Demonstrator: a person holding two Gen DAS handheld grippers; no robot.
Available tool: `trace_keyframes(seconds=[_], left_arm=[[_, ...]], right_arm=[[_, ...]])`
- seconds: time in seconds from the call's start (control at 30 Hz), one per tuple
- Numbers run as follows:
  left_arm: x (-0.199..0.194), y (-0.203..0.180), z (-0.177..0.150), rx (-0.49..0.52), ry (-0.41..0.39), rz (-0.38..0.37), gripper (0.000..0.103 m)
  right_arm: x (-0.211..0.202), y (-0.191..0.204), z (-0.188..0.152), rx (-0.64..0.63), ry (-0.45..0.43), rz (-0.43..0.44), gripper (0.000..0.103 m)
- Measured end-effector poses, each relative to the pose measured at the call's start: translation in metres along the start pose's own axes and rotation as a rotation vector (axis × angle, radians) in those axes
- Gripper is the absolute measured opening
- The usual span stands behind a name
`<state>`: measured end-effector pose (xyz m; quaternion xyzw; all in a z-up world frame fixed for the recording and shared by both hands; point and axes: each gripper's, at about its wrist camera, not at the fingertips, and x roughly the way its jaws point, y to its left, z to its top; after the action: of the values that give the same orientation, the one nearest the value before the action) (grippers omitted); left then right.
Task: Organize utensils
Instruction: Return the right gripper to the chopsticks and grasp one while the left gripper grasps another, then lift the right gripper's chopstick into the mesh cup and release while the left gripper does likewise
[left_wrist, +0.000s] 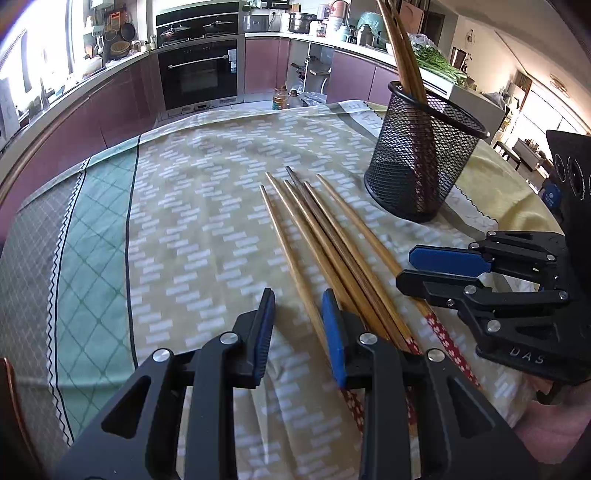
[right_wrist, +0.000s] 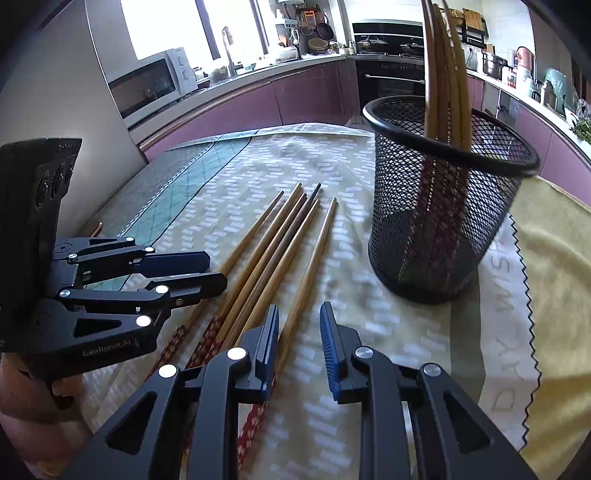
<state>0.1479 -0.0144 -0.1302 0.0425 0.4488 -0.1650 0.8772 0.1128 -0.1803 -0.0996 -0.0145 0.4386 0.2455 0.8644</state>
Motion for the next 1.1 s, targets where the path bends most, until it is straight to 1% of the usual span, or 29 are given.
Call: trace_keyframes(seconds=[0.1, 0.2, 0.27, 0.3, 0.37, 0.43, 0.6, 0.83, 1.03, 1.1], left_arm=[[0.004, 0.000, 0.006, 0.006, 0.004, 0.006, 0.026], [0.007, -0.001, 0.009, 0.009, 0.000, 0.020, 0.023], [0.007, 0.000, 0.009, -0.006, -0.005, 0.019, 0.019], [0.007, 0.000, 0.008, -0.015, -0.008, 0.012, 0.014], [0.005, 0.003, 0.006, -0.043, -0.013, 0.002, 0.011], [0.003, 0.005, 0.003, -0.069, -0.017, -0.004, 0.009], [-0.006, 0.011, -0.005, -0.117, -0.036, -0.029, 0.008], [-0.014, 0.005, -0.012, -0.099, -0.032, -0.082, 0.008], [-0.007, 0.000, -0.011, -0.062, 0.000, -0.080, 0.008], [-0.005, 0.001, -0.010, -0.055, 0.010, -0.079, 0.009]], right_arm=[[0.005, -0.001, 0.003, 0.002, -0.005, -0.005, 0.020], [0.007, -0.003, 0.005, 0.014, -0.007, -0.006, 0.015], [0.007, -0.007, 0.005, 0.034, -0.009, -0.001, 0.009], [0.006, -0.010, 0.005, 0.048, -0.011, 0.008, 0.008], [0.005, -0.015, 0.005, 0.076, -0.014, 0.023, 0.006], [0.004, -0.018, 0.004, 0.094, -0.018, 0.034, 0.006], [-0.008, -0.021, -0.001, 0.105, -0.046, 0.069, 0.006], [-0.015, -0.007, -0.005, 0.041, -0.038, 0.115, 0.006], [-0.006, -0.001, -0.002, 0.011, 0.004, 0.113, 0.006], [-0.001, 0.002, -0.001, -0.002, 0.018, 0.107, 0.008]])
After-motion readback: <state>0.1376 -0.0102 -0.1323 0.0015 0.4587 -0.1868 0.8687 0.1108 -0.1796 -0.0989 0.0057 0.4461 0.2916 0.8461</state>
